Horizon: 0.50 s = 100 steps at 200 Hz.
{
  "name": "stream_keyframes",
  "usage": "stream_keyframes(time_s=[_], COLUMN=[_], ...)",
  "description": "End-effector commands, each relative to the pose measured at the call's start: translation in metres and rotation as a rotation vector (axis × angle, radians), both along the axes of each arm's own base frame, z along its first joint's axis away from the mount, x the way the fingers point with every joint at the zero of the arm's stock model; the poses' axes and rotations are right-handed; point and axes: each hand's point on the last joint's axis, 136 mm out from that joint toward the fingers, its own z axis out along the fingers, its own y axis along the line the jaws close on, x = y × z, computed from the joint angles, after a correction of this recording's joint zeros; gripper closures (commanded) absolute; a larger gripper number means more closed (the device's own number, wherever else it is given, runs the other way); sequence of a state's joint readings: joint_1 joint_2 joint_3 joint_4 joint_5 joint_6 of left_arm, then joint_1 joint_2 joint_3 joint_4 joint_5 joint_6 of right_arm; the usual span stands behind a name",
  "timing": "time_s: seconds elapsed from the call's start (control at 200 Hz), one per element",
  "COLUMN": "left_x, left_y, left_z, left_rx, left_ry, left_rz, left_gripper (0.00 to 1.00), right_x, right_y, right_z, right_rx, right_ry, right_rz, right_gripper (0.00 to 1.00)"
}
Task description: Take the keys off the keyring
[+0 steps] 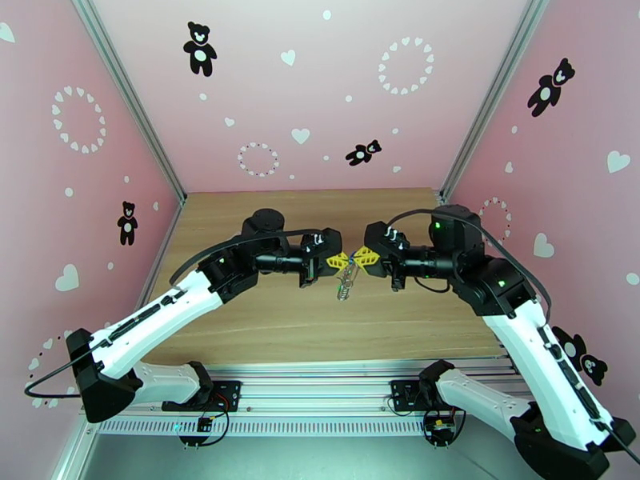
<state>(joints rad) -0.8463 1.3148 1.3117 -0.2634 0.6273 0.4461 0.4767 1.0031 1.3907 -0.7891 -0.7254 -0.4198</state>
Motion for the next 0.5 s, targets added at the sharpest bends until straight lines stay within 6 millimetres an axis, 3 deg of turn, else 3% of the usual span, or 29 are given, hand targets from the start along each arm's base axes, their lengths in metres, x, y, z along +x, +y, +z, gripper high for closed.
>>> stream_keyframes(time_s=[0.0,0.495], left_x=[-0.003,-0.013], left_y=[0.004,0.004], left_z=[0.01,0.036], left_rx=[-0.057,-0.269], left_ry=[0.011,0.173], left_rz=[0.018,-0.023], left_gripper=[1.0,1.0], right_x=[-0.003,-0.006], right_y=[-0.007,-0.018], right_z=[0.009,-0.003], right_rx=[0.005,-0.014], right_ry=[-0.054,-0.058], right_rz=[-0.035,-0.087], right_gripper=[1.0,1.0])
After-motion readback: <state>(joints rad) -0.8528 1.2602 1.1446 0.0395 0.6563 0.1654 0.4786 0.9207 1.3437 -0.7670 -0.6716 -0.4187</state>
